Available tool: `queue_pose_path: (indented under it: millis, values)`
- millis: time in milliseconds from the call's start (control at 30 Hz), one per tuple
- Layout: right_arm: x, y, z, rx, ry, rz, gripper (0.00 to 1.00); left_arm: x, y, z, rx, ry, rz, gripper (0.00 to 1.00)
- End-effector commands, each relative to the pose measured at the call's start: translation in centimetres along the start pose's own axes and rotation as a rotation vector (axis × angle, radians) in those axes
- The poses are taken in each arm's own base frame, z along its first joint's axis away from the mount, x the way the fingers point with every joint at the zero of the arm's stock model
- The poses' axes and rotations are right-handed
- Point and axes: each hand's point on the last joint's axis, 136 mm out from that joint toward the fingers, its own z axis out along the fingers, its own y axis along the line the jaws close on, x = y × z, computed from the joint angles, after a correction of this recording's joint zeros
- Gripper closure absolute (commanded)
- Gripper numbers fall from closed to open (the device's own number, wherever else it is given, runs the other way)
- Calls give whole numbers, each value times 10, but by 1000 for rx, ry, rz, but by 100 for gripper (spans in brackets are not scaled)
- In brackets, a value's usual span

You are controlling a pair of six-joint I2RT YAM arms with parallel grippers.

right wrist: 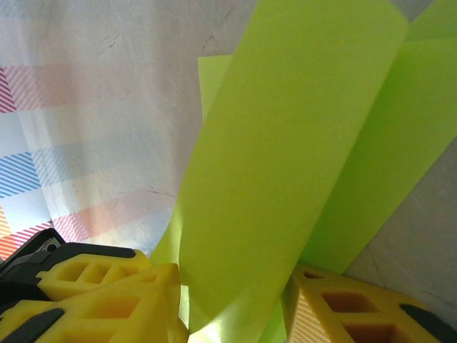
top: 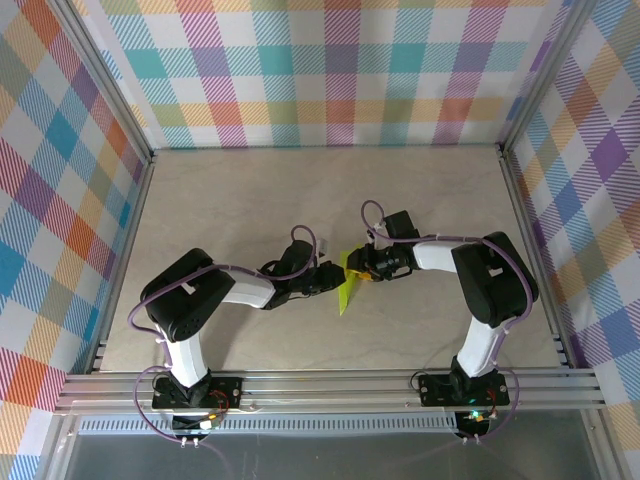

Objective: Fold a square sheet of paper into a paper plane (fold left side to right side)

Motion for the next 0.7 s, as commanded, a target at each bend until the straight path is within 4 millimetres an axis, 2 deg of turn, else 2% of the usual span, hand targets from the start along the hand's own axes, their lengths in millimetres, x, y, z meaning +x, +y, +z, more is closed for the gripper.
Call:
queue_pose_path:
  millis: [0,300,667]
  values:
    - [15,-26,8,96,52,38,58,-7,4,2,-17,-5,10,90]
    - [16,-27,10,108,60,33,58,-9,13,3,-42,-3,12,99]
    - [17,-28,11,120,70,29,57,-13,19,6,-59,1,21,100]
